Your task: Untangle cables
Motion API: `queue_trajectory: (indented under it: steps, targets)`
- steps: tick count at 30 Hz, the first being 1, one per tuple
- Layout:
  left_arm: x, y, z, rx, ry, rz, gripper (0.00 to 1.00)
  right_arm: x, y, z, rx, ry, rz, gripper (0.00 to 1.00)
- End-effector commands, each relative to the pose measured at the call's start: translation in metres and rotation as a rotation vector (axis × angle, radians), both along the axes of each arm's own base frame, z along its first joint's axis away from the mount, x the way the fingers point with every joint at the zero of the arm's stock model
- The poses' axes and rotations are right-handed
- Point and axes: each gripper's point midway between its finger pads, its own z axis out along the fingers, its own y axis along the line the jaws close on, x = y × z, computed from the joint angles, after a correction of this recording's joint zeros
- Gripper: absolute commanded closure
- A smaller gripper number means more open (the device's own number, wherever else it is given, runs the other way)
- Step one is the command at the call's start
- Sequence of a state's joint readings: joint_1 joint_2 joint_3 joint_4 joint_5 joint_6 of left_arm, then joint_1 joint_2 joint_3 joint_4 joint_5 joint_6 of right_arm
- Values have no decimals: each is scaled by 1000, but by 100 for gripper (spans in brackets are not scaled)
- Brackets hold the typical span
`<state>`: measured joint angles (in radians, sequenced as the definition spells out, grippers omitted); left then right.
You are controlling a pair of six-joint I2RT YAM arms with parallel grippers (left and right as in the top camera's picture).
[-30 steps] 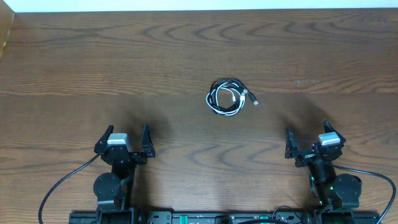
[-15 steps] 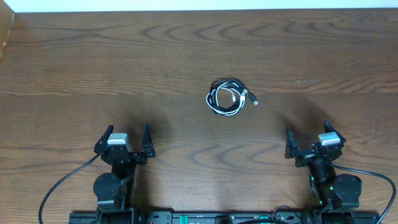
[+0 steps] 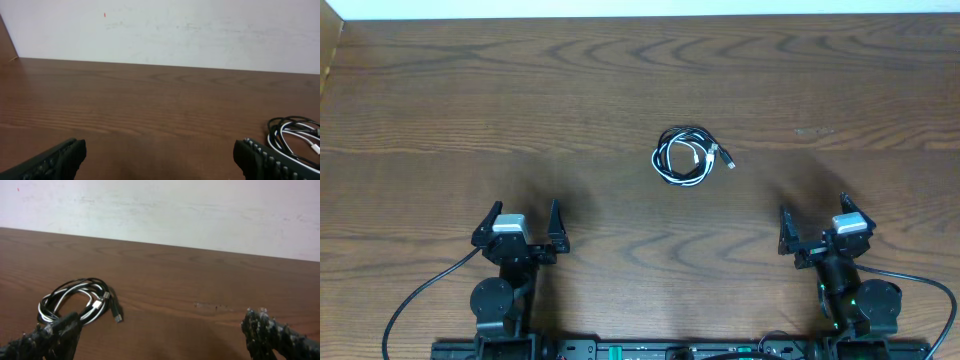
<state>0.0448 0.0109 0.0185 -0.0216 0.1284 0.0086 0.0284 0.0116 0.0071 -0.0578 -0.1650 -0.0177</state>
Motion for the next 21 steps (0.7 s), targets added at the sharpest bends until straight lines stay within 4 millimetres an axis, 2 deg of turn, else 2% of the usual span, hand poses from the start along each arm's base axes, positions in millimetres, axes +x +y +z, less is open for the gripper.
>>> queue_trajectory:
  steps: [1,21]
  targets:
    - [-1,-3,-15,13,47,-18,1,0,1,-1,10,5,8,1]
    - [-1,-3,-15,13,47,-18,1,0,-3,-2,-21,1,-16,1]
